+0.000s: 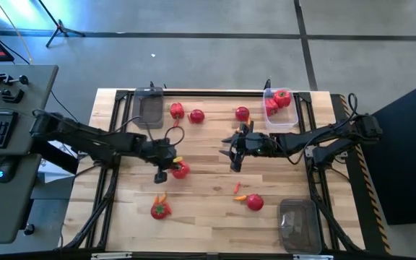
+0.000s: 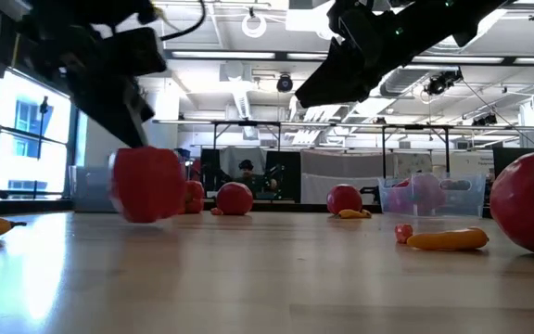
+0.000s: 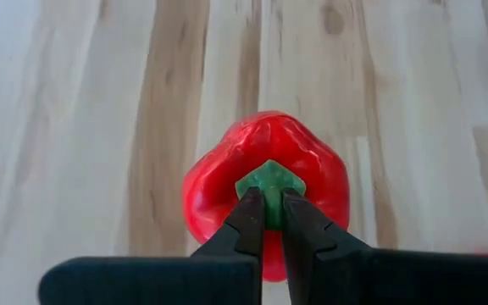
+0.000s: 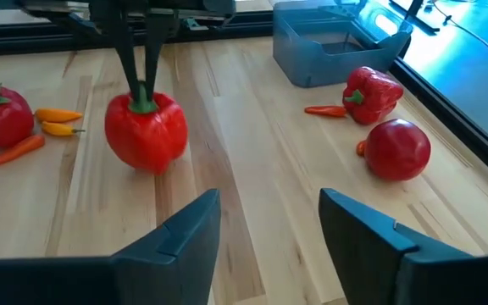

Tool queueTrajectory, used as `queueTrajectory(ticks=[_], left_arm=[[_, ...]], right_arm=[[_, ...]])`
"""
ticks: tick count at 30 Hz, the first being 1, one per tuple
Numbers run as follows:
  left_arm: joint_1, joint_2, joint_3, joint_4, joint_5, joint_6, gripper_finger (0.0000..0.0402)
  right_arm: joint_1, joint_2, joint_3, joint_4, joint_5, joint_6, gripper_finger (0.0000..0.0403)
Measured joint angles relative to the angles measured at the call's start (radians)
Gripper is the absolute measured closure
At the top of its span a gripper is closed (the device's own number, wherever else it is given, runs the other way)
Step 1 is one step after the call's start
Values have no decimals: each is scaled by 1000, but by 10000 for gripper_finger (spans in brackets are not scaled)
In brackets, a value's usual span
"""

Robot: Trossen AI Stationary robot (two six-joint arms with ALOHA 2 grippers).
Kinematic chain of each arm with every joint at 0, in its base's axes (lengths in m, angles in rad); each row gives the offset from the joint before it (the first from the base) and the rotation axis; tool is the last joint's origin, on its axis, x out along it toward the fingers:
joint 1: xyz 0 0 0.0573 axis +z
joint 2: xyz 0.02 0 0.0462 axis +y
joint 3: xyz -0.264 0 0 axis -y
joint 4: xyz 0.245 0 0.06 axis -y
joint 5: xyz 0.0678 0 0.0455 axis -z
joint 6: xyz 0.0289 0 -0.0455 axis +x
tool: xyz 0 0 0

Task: Sort produce into baskets
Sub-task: Put the red bell pepper into the transparent bin

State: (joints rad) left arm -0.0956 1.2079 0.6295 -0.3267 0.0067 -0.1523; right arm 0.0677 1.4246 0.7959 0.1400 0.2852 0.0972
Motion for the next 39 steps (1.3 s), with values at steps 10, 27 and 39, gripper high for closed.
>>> queueTrajectory(ticks=[10,27,39], left_arm=[[79,214,162,4,20,156,395],[107,278,226,48,-6,279,289],[95,102,3,377,5,233,197]], right_arm=[[-1,0,0,0,0,0,206],[-1,0,0,-8,-31,34,205],[1,156,0,205,-92,44,194]])
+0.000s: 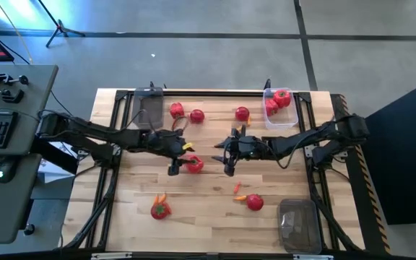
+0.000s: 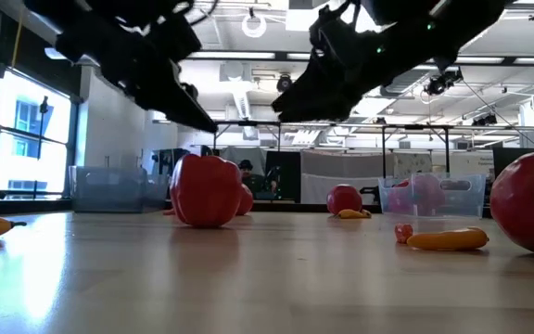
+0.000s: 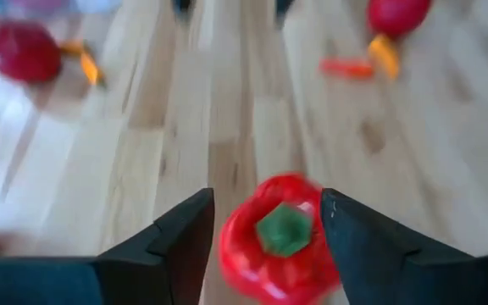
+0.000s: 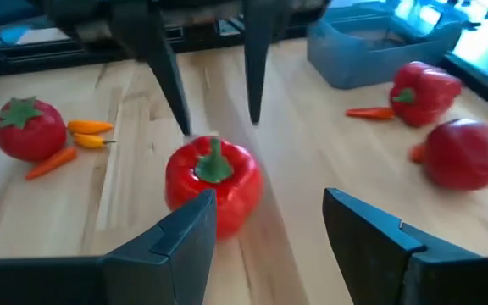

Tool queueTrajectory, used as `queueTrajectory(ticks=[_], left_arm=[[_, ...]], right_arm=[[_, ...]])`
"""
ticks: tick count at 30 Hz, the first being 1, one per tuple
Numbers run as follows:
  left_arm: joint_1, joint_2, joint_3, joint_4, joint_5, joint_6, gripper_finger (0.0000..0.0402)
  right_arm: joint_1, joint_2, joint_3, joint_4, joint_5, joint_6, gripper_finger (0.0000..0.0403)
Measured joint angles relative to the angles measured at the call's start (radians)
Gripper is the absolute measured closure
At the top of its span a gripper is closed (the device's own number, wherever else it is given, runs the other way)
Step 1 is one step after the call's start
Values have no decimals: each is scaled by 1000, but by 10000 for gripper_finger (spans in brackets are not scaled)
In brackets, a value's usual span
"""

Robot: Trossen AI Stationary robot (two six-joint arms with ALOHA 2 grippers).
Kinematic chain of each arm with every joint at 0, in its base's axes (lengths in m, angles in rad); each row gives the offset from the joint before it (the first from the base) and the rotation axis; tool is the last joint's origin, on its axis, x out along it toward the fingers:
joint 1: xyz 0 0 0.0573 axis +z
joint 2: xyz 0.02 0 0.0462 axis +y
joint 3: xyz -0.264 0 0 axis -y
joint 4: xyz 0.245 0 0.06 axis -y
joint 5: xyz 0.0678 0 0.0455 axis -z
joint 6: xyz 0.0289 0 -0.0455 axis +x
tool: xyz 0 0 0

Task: Sort produce into baskets
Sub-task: Put the red bell pepper into the transparent bin

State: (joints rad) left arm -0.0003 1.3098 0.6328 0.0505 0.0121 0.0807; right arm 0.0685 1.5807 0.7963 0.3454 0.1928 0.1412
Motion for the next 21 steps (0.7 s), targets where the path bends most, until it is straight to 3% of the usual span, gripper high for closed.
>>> queueTrajectory(ticks=[9,12,16,21], left_arm=[[-36,-168,-227,328,8,-76,195],[-40,-204,-295,445,8,-96,195],[-40,-238,-367,558,4,-110,195],[-40,-259,-403,613,-14,-115,195]], right_arm=[[11,223,116,120,-15,-14,194],[11,288,173,115,-71,-27,194],[11,341,238,113,-128,-26,194],[5,358,285,74,-124,-22,207]])
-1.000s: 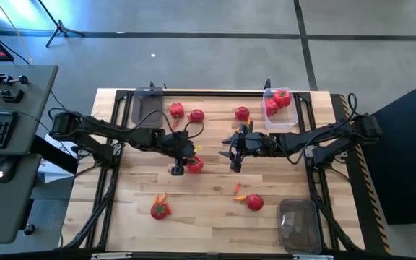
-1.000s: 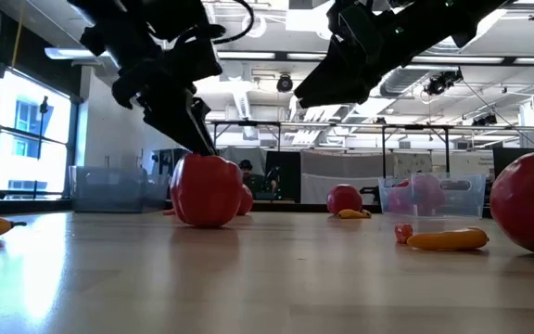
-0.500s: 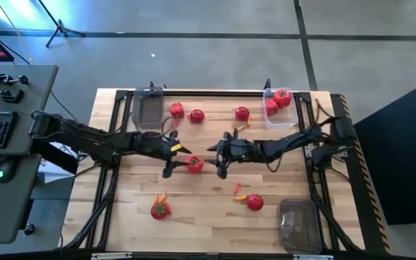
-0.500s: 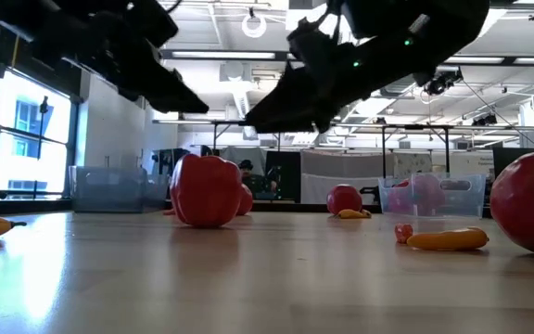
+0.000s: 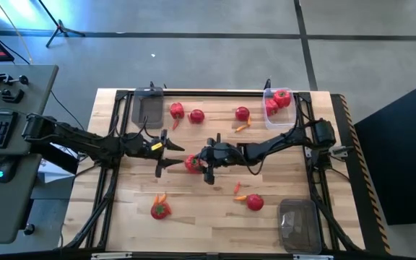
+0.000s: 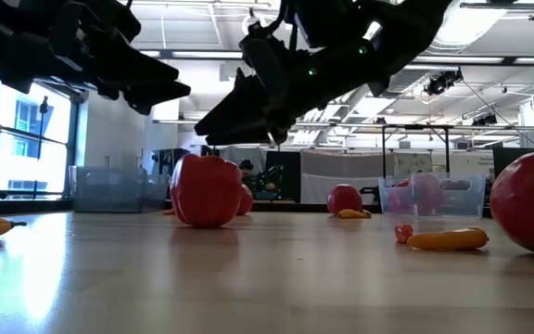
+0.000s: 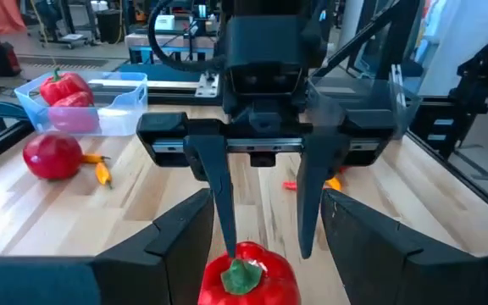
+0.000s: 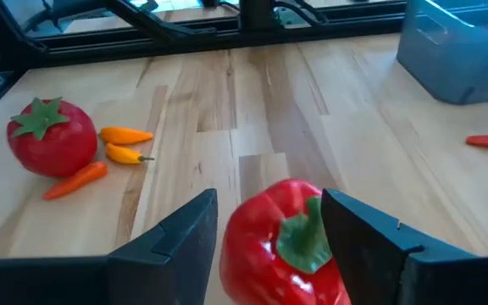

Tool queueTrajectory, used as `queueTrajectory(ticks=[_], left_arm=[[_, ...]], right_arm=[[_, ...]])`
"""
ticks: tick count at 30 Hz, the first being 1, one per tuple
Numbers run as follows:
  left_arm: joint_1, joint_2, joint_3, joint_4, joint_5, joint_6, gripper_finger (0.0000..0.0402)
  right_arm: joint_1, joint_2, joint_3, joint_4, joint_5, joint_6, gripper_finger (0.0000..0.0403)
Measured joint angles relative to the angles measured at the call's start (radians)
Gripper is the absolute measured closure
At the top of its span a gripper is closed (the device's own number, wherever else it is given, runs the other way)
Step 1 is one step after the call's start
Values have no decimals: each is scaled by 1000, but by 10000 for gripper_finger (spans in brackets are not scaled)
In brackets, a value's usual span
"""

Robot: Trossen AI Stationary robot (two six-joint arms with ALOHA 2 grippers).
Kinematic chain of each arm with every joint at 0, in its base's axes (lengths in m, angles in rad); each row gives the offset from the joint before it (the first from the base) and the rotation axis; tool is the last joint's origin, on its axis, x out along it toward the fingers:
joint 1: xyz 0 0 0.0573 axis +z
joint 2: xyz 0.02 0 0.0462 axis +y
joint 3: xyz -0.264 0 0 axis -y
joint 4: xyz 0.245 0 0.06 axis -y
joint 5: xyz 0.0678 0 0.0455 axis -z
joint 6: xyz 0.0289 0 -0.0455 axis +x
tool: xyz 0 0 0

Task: Sort produce into baskets
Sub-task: Put the red bell pepper into the transparent bin

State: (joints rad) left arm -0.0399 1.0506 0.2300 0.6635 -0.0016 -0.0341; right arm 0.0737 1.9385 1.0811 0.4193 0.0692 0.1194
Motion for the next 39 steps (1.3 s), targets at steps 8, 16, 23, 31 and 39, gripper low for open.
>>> queueTrajectory(ticks=[8,16,23,31,39], left_arm=[[0,-1,-4,0,-14,0,195],[0,-1,-4,4,-14,-22,195],[0,-1,-3,27,-14,-25,195],[0,-1,-3,32,-14,-25,195],[0,-1,-3,33,-14,-25,195]], right_arm=[[-29,1,5,-28,-4,34,274],[-44,10,5,-26,-79,34,281],[-61,64,5,27,-125,43,283],[-61,66,5,60,-105,39,371],[-58,-28,4,-61,-83,38,388]])
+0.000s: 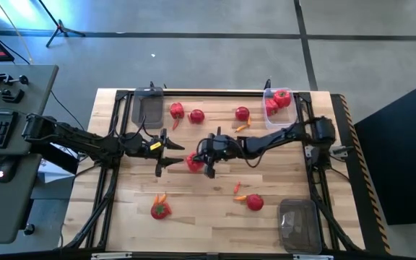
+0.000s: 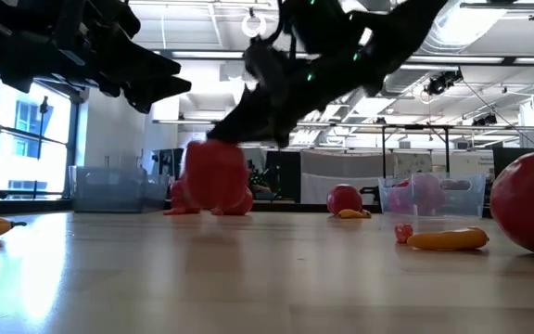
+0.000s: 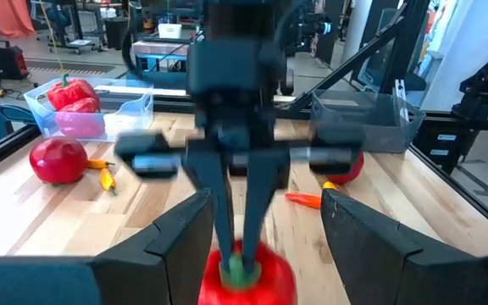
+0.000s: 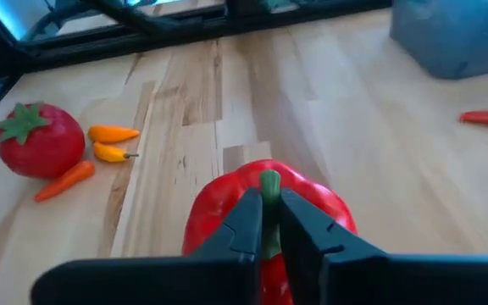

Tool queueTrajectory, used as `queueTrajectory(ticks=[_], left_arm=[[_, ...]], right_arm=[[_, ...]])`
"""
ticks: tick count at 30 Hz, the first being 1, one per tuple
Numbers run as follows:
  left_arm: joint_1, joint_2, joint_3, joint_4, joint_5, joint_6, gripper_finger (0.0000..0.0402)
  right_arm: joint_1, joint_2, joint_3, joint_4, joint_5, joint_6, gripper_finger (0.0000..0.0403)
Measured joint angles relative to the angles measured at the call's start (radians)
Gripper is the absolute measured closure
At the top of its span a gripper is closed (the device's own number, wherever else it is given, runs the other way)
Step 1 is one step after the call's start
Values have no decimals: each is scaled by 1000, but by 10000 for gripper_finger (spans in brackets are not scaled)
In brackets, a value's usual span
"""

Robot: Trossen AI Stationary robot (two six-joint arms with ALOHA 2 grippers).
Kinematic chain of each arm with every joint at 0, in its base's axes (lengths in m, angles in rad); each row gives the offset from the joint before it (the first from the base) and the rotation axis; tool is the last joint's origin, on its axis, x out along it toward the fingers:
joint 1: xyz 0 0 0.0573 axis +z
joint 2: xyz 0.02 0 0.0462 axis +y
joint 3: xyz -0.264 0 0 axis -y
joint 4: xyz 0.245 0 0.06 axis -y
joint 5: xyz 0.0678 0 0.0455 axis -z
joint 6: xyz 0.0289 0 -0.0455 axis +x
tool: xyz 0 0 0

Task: Sort produce into baskets
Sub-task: Put the red bell pepper into the transparent bin

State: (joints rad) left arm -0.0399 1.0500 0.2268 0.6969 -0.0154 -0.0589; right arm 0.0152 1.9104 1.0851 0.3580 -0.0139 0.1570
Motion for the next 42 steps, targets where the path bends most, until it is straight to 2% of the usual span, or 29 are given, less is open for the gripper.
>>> queueTrajectory(ticks=[6,13,19,22,26,30,36,42], left_arm=[[0,0,0,-1,0,2,195],[0,0,0,-1,0,11,195],[0,0,0,-1,0,11,195],[0,0,0,2,0,18,195],[0,0,0,6,-4,18,195],[0,0,0,6,-20,14,195],[0,0,0,7,-22,10,195],[0,0,0,6,-23,7,195]], right_arm=[[-8,-206,-4,-319,193,26,398],[-27,-491,-5,-755,477,103,401],[-48,-687,-6,-1164,766,316,402],[-71,-761,-52,-1268,854,431,402],[-137,-856,-188,-1299,893,534,402],[-236,-948,-345,-1248,905,578,402],[-388,-1033,-526,-1019,912,545,403],[-489,-1028,-616,-781,909,466,403]])
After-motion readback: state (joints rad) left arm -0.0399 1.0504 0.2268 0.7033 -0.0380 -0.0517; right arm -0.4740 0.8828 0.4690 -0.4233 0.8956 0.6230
